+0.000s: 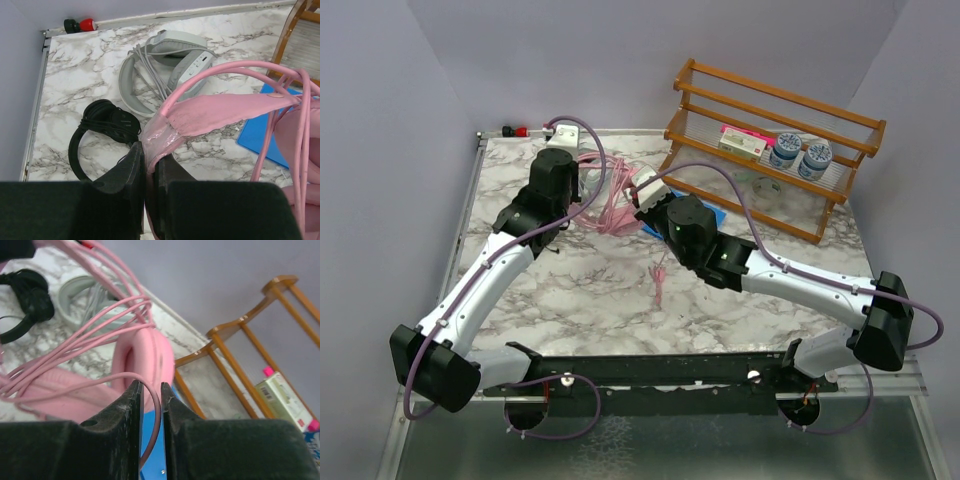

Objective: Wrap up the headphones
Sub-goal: Wrap the headphones cable around the headphones.

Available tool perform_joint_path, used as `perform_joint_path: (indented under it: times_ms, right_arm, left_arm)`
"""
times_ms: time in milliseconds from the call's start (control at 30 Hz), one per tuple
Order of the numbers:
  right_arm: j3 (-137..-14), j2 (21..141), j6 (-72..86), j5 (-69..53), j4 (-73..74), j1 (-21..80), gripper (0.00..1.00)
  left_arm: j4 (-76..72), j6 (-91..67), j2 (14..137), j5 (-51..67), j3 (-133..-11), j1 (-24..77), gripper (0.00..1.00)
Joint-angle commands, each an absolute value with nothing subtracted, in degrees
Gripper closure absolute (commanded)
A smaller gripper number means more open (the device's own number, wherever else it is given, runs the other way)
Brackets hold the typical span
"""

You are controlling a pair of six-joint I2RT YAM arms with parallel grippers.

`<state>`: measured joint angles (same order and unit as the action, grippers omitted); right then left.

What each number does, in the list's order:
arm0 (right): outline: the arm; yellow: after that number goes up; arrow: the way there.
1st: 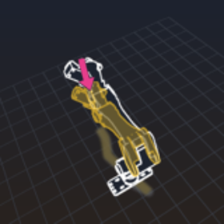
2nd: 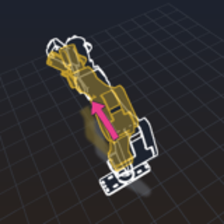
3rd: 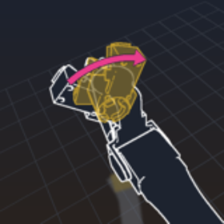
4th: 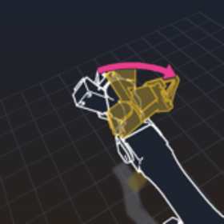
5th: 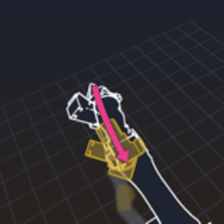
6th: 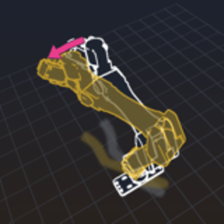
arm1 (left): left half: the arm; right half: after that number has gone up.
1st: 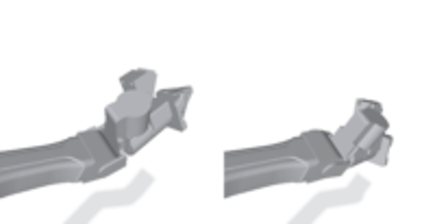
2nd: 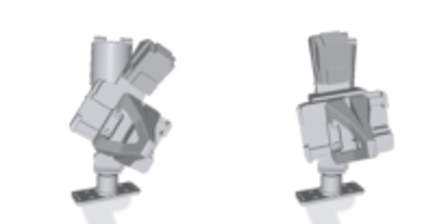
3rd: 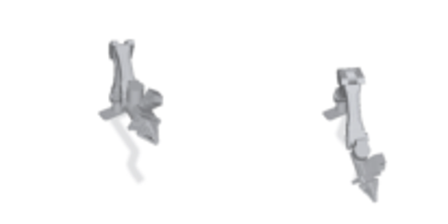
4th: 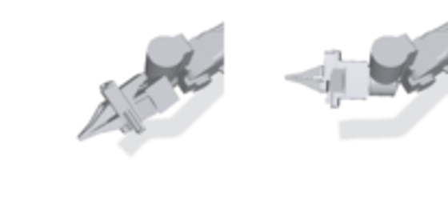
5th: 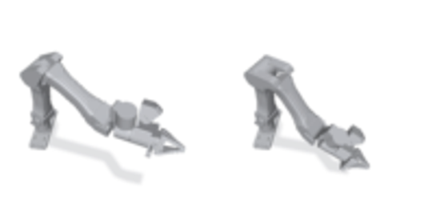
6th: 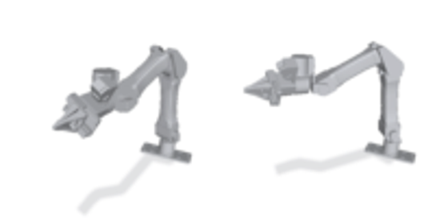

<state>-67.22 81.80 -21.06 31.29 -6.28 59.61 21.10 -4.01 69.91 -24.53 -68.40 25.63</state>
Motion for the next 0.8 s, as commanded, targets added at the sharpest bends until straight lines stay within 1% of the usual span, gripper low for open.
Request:
perform_joint_path:
  times_ms: [0,200,367,467,533,667,767]
  right_arm:
    - [-67.6,82.7,-29.0,41.5,-16.5,59.3,0.79]
    - [-68.1,84.9,-34.2,44.7,-20.3,58.7,0.78]
    - [-68.8,85.8,-33.1,41.7,-21.8,56.1,0.78]
    - [-71.2,86.2,-26.2,34.3,-16.3,51.5,0.78]
    - [-72.0,86.0,-21.4,27.2,-13.6,47.6,0.79]
    - [-70.9,86.0,-14.9,12.8,-13.3,41.0,0.77]
    - [-71.6,87.8,-10.5,4.3,-12.4,37.2,0.76]
  left_arm:
    - [19.4,-5.3,67.8,-22.5,-67.7,26.0,1.00]
    - [19.7,-5.5,67.5,-22.1,-67.4,26.1,1.00]
    - [20.7,-6.3,67.0,-19.7,-67.8,26.3,1.00]
    - [21.2,-7.7,66.7,-15.8,-67.3,26.4,1.00]
    - [21.3,-8.9,66.3,-13.7,-66.8,26.5,1.00]
    - [21.5,-11.4,65.4,-9.5,-66.5,26.5,1.00]
    - [21.5,-12.6,64.8,-3.4,-66.9,26.5,1.00]
